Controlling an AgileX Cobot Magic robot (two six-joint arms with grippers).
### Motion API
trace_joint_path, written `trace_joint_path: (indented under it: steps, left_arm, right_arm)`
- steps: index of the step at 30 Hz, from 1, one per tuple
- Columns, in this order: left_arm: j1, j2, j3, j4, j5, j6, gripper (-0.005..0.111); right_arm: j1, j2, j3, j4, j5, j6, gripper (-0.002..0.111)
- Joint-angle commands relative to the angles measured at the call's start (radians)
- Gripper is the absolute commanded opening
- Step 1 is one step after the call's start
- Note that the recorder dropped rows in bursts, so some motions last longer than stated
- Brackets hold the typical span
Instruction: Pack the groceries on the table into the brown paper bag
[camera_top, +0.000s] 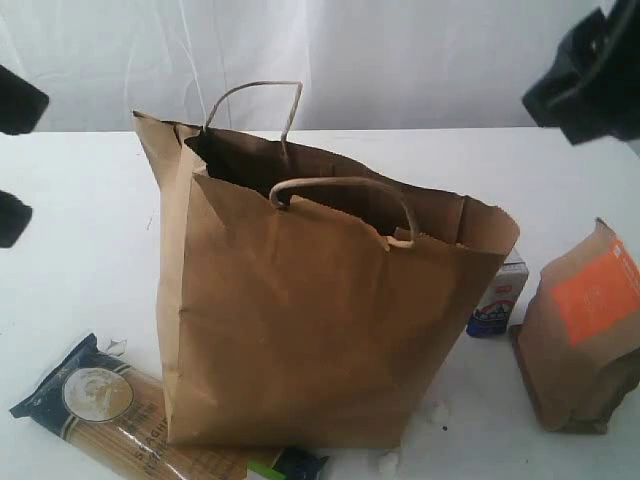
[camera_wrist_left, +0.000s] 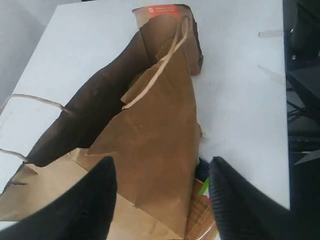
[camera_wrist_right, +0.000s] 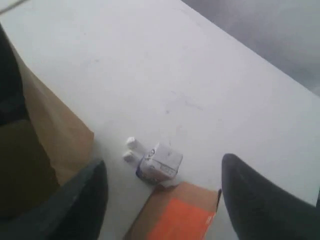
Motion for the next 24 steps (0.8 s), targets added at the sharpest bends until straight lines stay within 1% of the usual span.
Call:
trace_joint_path:
  steps: [1, 5, 8, 14, 17, 19, 20, 22, 24]
  left_arm:
    - [-0.003, -0.040, 0.000, -0.011, 0.018, -0.081, 0.059]
    - [-0.003, -0.063, 0.000, -0.011, 0.025, -0.154, 0.059]
    - [-0.003, -0.077, 0.000, -0.005, 0.042, -0.190, 0.059]
    - [-0.003, -0.077, 0.005, 0.139, 0.064, -0.333, 0.059]
    - [-0.003, -0.077, 0.007, 0.180, 0.066, -0.417, 0.058]
    - [-0.003, -0.077, 0.007, 0.190, 0.074, -0.436, 0.051]
    - [-0.003, -0.077, 0.007, 0.190, 0.071, -0.440, 0.045]
    - [-0.003, -0.077, 0.007, 0.190, 0.066, -0.444, 0.031]
    - [-0.003, -0.077, 0.007, 0.197, 0.057, -0.444, 0.013]
  right_arm:
    - [-0.002, -0.035, 0.124, -0.019, -0.017, 0.073, 0.061]
    - [-0.002, -0.037, 0.221, -0.021, -0.025, 0.136, 0.061]
    - [-0.002, -0.037, 0.284, -0.025, -0.070, 0.168, 0.061]
    - [-0.002, -0.037, 0.386, -0.064, -0.164, 0.248, 0.061]
    - [-0.002, -0.037, 0.416, -0.068, -0.198, 0.270, 0.061]
    - [-0.004, -0.037, 0.434, -0.079, -0.224, 0.286, 0.061]
    - [-0.004, -0.037, 0.442, -0.083, -0.238, 0.291, 0.061]
    - [-0.004, -0.034, 0.454, -0.096, -0.254, 0.314, 0.061]
    - [-0.004, -0.032, 0.464, -0.117, -0.265, 0.338, 0.061]
